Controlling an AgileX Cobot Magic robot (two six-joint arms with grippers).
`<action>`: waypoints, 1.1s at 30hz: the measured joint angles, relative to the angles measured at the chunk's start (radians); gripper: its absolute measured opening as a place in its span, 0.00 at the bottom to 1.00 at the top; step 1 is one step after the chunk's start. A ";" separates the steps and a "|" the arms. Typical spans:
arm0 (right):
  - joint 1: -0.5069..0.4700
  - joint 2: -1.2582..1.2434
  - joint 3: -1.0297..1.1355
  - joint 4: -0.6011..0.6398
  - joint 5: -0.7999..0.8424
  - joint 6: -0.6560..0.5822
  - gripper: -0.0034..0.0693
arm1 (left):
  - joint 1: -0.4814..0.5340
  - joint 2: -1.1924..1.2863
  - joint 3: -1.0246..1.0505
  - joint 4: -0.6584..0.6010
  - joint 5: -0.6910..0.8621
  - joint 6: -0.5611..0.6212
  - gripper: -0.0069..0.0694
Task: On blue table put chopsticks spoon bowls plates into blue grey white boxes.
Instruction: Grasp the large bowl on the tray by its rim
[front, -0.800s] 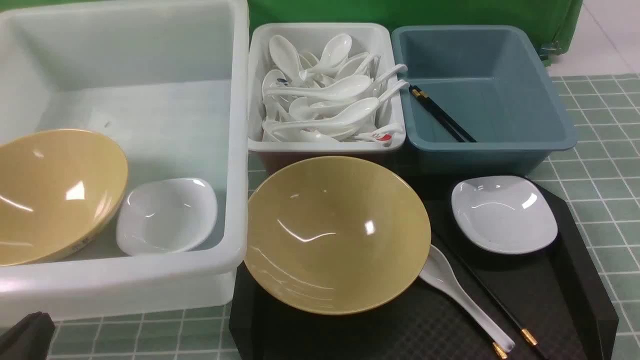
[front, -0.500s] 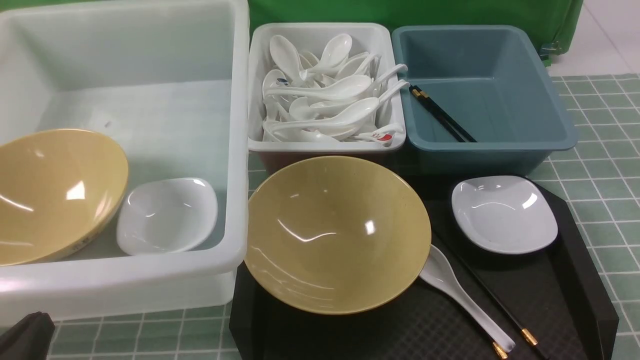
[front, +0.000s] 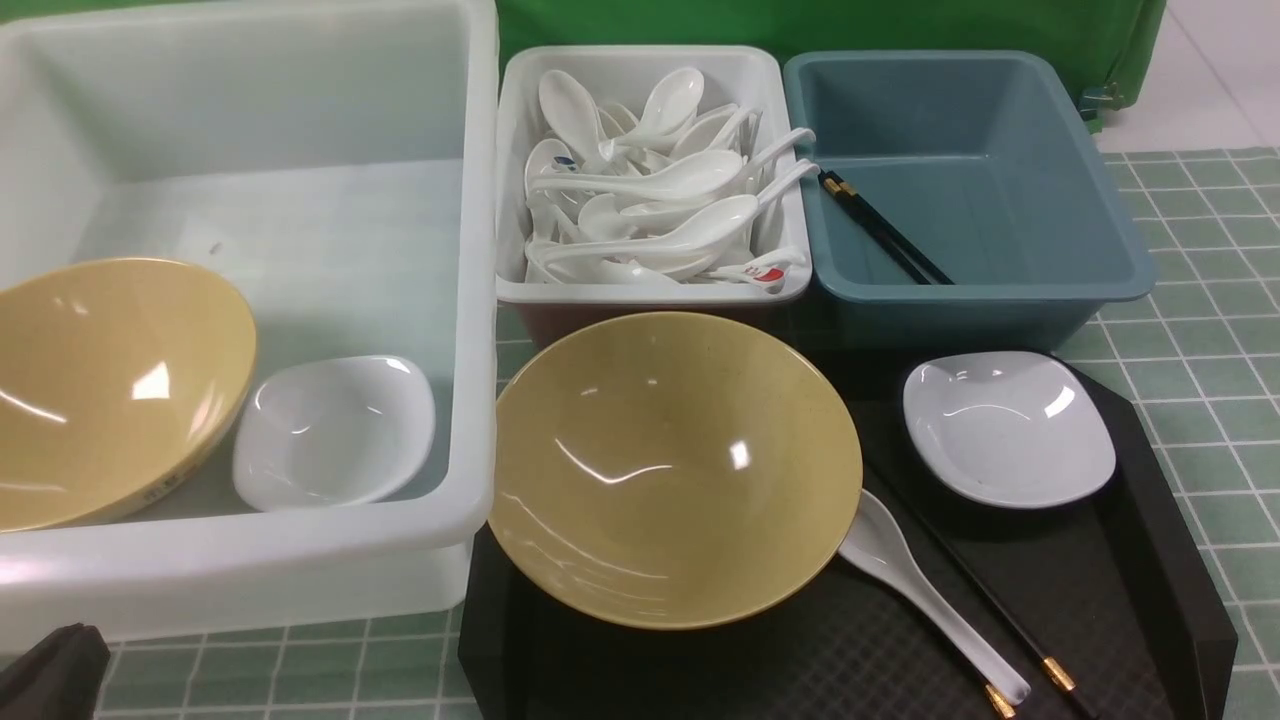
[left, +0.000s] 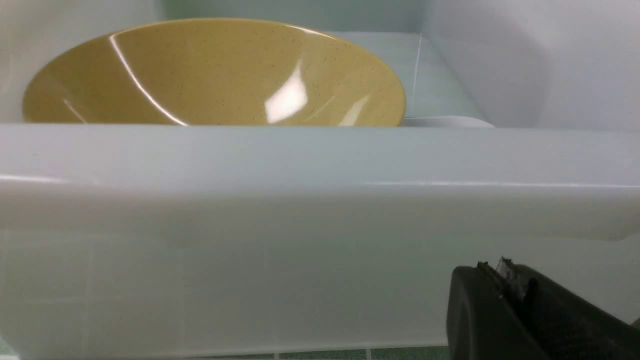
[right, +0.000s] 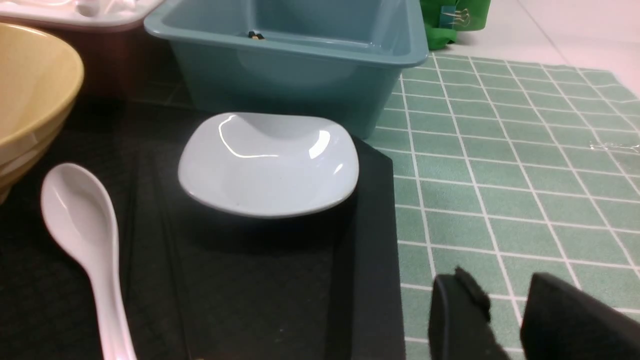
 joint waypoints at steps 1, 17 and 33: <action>0.000 0.000 0.000 0.000 0.000 0.000 0.37 | 0.000 0.000 0.000 0.000 0.000 0.000 0.09; 0.000 0.000 0.003 -0.001 -0.588 0.044 0.37 | 0.000 0.000 0.002 -0.028 -0.516 0.001 0.09; 0.000 0.032 -0.217 0.000 -0.781 0.208 0.26 | 0.000 0.028 -0.294 -0.097 -0.816 -0.103 0.09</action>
